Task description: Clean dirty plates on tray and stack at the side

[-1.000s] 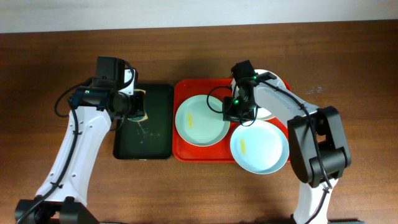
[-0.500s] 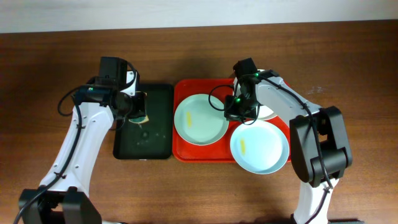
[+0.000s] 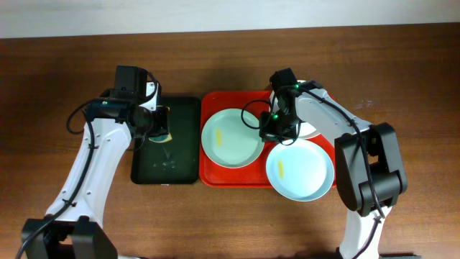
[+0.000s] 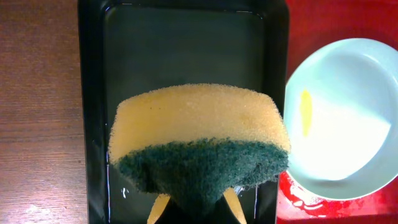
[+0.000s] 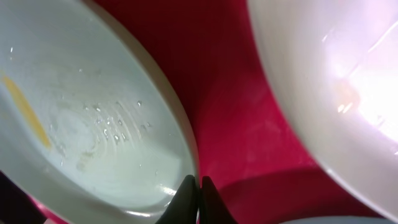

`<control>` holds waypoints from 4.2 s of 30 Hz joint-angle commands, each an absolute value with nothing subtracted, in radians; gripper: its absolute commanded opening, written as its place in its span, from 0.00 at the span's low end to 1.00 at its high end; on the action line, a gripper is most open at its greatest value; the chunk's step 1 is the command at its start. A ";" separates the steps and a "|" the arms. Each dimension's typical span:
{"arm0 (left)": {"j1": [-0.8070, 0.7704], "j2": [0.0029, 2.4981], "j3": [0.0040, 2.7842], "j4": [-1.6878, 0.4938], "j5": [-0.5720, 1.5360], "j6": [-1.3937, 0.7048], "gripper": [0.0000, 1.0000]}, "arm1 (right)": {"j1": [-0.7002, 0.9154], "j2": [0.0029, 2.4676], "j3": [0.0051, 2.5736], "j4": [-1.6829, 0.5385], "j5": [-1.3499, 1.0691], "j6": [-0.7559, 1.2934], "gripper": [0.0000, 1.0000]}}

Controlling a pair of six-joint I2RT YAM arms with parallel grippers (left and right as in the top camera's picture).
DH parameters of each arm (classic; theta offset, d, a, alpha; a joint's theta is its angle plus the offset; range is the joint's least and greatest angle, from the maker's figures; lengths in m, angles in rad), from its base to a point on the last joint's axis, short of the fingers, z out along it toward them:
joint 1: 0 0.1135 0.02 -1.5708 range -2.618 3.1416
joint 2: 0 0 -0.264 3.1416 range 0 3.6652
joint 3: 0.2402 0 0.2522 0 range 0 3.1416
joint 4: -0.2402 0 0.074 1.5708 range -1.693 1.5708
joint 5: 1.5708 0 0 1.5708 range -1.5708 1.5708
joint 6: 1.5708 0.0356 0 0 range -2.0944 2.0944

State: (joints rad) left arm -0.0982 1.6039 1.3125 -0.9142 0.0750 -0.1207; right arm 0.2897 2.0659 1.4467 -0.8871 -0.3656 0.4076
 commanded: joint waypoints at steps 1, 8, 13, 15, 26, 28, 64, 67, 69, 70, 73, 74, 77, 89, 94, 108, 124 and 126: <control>-0.099 1.608 1.309 -0.909 0.089 -0.119 0.00 | 0.289 2.075 1.466 -0.913 -0.416 0.406 0.04; -0.099 1.608 1.309 -0.909 0.089 -0.119 0.00 | 0.286 2.075 1.467 -0.916 -0.414 0.405 0.20; -0.099 1.608 1.309 -0.915 0.089 -0.119 0.00 | 0.286 2.075 1.467 -0.860 -0.407 0.401 0.18; -0.099 1.608 1.309 -0.916 0.089 -0.119 0.00 | 0.286 2.075 1.466 -0.860 -0.403 0.401 0.17; -0.099 1.608 1.309 -0.916 0.089 -0.119 0.00 | 0.308 2.075 1.466 -0.884 -0.355 0.402 0.04; -0.099 1.608 1.309 -0.916 0.089 -0.119 0.00 | 0.308 2.075 1.466 -0.899 -0.355 0.401 0.04; -0.123 1.611 1.309 -0.916 0.089 -0.119 0.00 | 0.308 2.075 1.466 -0.894 -0.356 0.398 0.04; -0.123 1.612 1.311 -0.919 0.090 -0.119 0.00 | 0.309 2.075 1.466 -0.900 -0.363 0.398 0.04; -0.123 1.617 1.317 -0.931 0.090 -0.119 0.00 | 0.309 2.075 1.466 -0.905 -0.363 0.398 0.04; -0.123 1.626 1.328 -0.947 0.090 -0.119 0.00 | 0.311 2.075 1.466 -0.908 -0.363 0.398 0.04; -0.123 1.681 1.395 -1.002 0.109 -0.118 0.00 | 0.325 2.075 1.466 -0.904 -0.363 0.398 0.04; -0.123 1.703 1.420 -1.013 0.131 -0.118 0.00 | 0.332 2.075 1.466 -0.900 -0.362 0.398 0.04; -0.126 1.748 1.459 -1.013 0.254 -0.118 0.00 | 0.348 2.075 1.466 -0.896 -0.327 0.399 0.04; -0.274 1.776 1.459 -0.914 0.270 -0.188 0.00 | 0.347 2.075 1.464 -0.910 -0.308 0.398 0.04; -0.347 1.851 1.459 -0.833 0.266 -0.216 0.00 | 0.347 2.075 1.464 -0.910 -0.309 0.398 0.04; -0.366 2.065 1.459 -0.759 0.266 -0.216 0.00 | 0.347 2.075 1.464 -0.909 -0.308 0.398 0.04; -0.422 2.202 1.462 -0.753 0.455 -0.208 0.00 | 0.348 2.075 1.464 -0.908 -0.308 0.398 0.04; -0.406 2.197 1.482 -0.761 0.543 -0.192 0.00 | 0.348 2.075 1.464 -0.908 -0.308 0.398 0.04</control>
